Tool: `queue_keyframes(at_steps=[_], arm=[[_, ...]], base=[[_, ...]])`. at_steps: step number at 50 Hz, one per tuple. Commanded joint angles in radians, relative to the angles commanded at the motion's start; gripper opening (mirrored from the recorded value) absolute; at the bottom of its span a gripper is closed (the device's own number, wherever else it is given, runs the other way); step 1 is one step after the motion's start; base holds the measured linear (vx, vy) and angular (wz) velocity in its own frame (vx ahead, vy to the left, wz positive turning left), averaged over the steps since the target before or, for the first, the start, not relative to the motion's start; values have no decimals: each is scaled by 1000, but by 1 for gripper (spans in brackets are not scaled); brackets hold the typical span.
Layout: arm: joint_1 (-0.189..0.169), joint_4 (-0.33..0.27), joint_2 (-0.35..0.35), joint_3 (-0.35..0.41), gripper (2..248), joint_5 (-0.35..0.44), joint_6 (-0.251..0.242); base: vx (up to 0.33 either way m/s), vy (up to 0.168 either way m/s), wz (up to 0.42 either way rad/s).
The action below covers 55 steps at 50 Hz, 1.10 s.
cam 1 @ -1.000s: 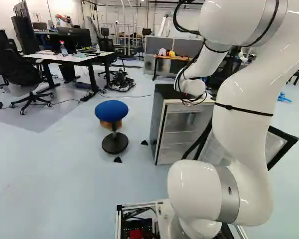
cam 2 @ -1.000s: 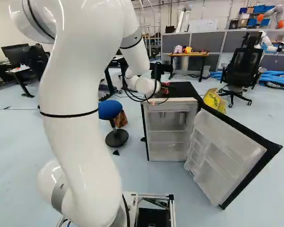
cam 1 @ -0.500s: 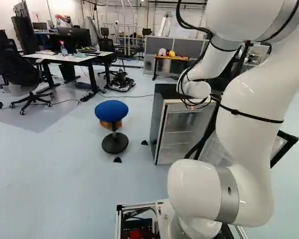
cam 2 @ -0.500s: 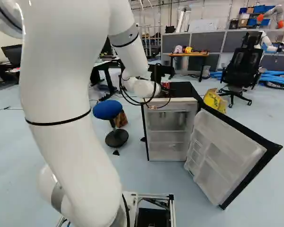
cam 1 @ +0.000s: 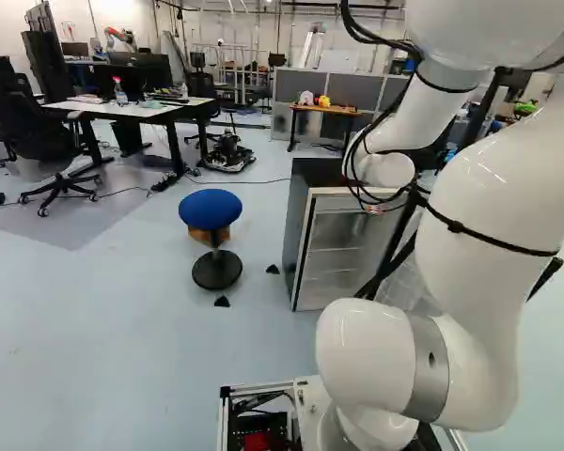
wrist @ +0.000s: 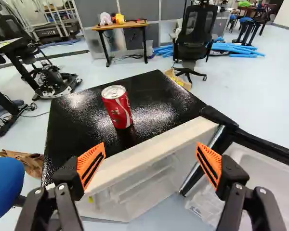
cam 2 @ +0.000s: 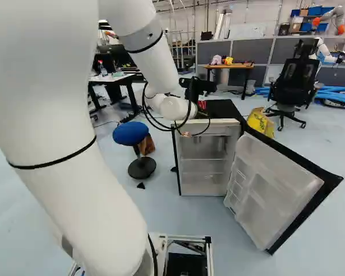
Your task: Grab a drink from the fridge
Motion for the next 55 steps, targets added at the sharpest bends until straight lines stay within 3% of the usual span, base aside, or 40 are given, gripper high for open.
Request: queue_keyframes(at_steps=[33,55], arm=[[-102,-63,170,91,247,-219,0],[-181,-89,212,77,247,-373,0]], base=[[0,0,0],[0,0,0]])
